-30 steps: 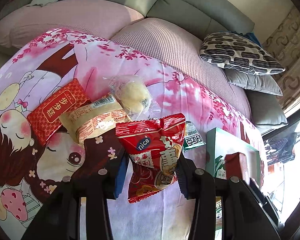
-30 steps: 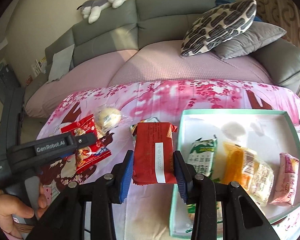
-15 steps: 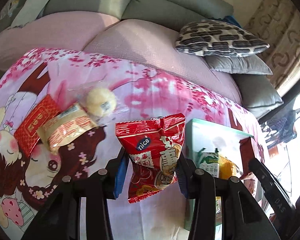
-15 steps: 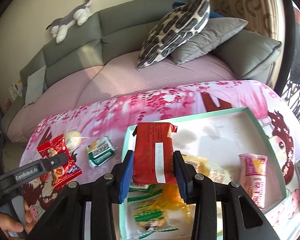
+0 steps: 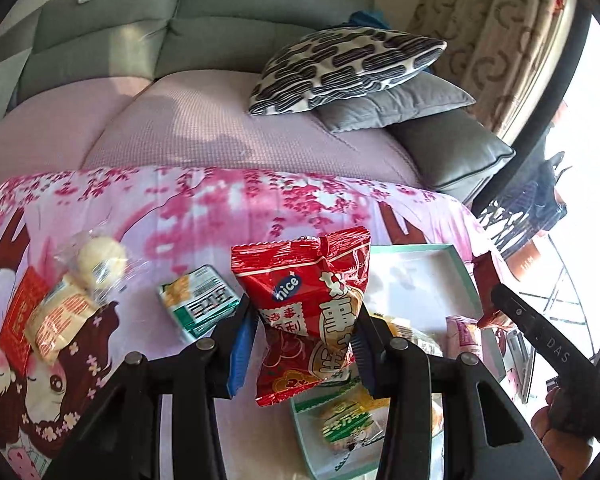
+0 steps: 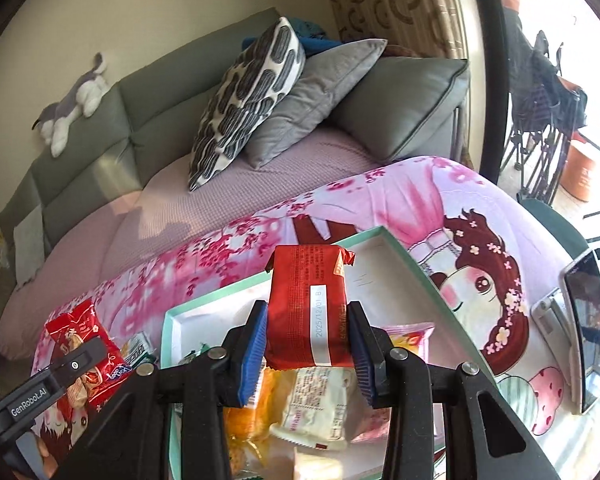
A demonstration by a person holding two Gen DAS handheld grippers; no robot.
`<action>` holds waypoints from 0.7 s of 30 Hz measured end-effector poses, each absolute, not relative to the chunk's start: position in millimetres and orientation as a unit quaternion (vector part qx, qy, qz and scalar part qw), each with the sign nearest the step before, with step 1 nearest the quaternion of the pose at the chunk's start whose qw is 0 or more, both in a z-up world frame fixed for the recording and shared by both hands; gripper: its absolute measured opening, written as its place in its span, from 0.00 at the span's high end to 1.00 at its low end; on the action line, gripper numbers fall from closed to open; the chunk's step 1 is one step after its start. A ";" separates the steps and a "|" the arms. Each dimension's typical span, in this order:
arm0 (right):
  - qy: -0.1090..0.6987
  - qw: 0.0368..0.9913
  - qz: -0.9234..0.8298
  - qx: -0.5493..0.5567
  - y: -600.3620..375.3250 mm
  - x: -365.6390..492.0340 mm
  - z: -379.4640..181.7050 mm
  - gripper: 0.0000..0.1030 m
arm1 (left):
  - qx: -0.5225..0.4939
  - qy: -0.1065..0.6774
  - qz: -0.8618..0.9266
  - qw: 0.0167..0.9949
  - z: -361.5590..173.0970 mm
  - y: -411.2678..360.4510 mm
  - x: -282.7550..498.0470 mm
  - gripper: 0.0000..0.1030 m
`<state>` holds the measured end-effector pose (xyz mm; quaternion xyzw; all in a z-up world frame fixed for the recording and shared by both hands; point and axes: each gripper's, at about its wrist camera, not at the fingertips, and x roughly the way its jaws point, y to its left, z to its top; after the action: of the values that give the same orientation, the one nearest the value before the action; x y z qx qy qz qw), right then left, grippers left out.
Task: Organize snacks
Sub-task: 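Carry the nice bag and red cake box into the tray and open both tools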
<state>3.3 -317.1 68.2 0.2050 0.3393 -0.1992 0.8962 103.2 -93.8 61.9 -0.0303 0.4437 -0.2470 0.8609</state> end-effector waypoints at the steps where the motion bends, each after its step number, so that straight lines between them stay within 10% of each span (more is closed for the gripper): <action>1: 0.337 0.896 -0.200 0.207 -319.0 2.8 68.5 0.60 | -0.028 0.442 -0.251 0.861 62.1 -97.8 102.8 0.56; 21: 0.330 0.898 -0.201 0.209 -347.0 22.8 39.9 0.60 | -0.009 0.429 -0.299 0.852 43.5 -170.4 120.5 0.56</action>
<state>22.8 -347.0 39.9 0.2088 0.3305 -0.2007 0.8983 120.5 -170.4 43.5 -0.0085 0.4291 -0.2985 0.8525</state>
